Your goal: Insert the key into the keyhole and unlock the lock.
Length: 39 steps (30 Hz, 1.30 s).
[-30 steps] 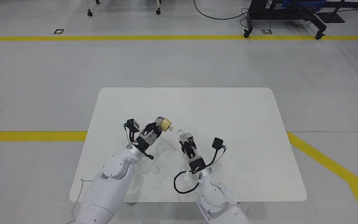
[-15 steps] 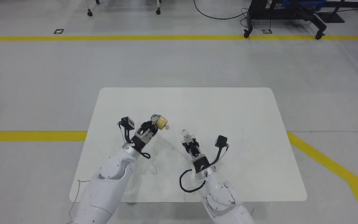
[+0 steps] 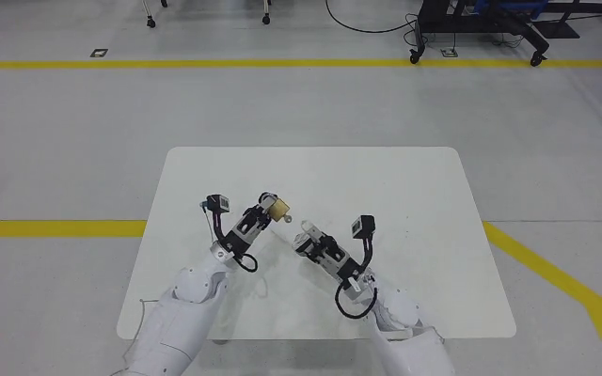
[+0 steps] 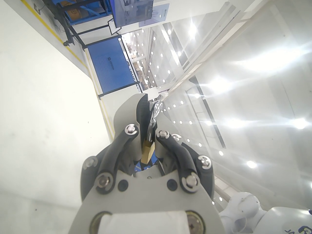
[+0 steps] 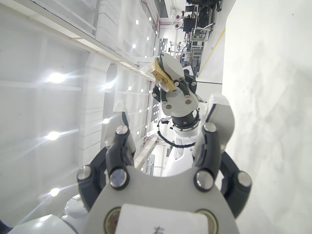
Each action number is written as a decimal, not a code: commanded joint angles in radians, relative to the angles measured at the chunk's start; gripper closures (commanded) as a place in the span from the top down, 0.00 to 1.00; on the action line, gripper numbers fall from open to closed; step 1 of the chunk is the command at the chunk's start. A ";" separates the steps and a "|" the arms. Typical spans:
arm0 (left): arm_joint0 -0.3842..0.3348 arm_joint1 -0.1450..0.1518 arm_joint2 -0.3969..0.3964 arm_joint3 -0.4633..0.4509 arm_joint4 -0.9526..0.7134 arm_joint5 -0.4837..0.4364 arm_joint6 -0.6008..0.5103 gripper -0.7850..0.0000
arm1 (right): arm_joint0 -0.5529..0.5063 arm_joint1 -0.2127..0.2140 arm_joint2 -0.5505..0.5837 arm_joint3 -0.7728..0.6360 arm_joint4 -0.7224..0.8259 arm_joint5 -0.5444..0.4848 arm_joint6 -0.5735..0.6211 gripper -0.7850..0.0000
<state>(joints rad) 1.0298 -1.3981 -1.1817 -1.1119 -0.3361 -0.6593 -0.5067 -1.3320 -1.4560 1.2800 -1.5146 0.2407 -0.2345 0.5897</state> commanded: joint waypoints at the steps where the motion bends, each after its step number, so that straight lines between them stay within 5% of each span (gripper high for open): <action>1: -0.010 -0.002 0.006 0.012 0.011 -0.006 0.001 0.00 | 0.008 0.002 0.002 0.010 0.004 0.010 0.005 0.35; 4: -0.021 -0.003 0.014 0.022 0.069 -0.026 0.024 0.00 | 0.022 0.006 0.001 0.020 0.004 0.048 0.019 0.29; 6: -0.022 -0.004 0.019 0.022 0.100 -0.043 0.043 0.00 | 0.027 0.007 0.000 0.025 0.006 0.061 0.011 0.00; 23: 0.000 -0.007 0.033 0.003 0.356 -0.132 0.211 0.00 | 0.044 0.015 -0.030 0.032 -0.040 0.110 -0.057 0.00; 39: 0.027 -0.003 0.030 -0.041 0.451 -0.108 0.261 0.00 | 0.036 0.024 -0.046 0.018 -0.056 0.104 -0.086 0.00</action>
<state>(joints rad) 1.0557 -1.4016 -1.1486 -1.1525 0.1173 -0.7701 -0.2551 -1.2945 -1.4324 1.2330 -1.4952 0.1844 -0.1281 0.5089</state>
